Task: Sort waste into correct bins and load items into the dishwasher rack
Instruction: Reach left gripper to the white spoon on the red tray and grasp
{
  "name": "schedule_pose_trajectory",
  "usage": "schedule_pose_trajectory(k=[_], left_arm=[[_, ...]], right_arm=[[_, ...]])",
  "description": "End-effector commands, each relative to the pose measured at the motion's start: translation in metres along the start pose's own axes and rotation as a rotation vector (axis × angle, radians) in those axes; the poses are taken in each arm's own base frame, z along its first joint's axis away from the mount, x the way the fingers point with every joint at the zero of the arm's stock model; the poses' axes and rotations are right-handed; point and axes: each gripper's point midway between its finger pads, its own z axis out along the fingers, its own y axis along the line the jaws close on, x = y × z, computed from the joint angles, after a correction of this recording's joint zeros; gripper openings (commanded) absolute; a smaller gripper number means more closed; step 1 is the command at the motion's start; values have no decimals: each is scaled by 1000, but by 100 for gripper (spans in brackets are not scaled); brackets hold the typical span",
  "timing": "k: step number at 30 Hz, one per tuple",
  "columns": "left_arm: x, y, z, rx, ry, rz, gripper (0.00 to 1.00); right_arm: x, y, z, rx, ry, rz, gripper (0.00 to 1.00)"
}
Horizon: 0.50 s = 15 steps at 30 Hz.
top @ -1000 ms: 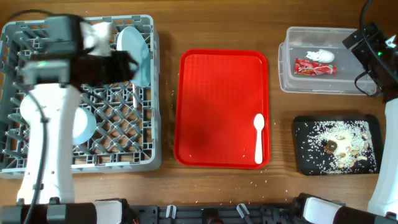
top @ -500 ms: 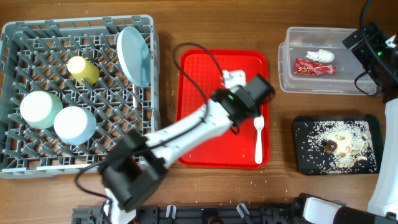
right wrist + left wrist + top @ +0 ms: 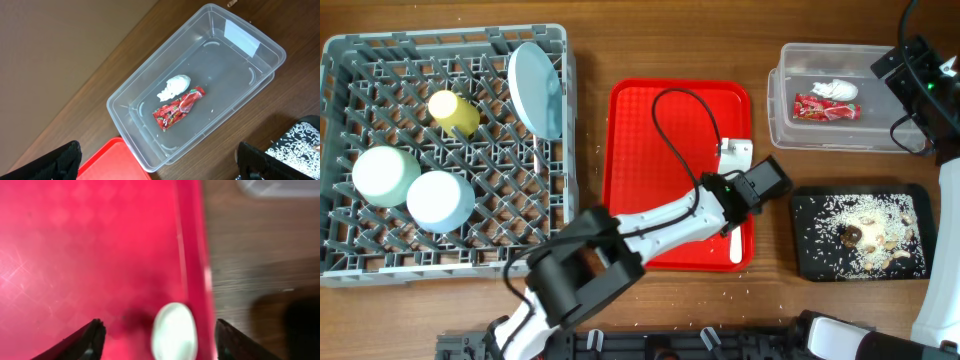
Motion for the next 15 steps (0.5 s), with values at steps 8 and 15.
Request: schedule_pose_trajectory(k=[8, 15], left_arm=[[57, -22, -14, -52, 8, 183, 54], [59, -18, -15, -74, 9, 194, 45]], right_arm=[[-1, -4, -4, 18, -17, -2, 100], [-1, -4, -4, 18, -17, -2, 100]])
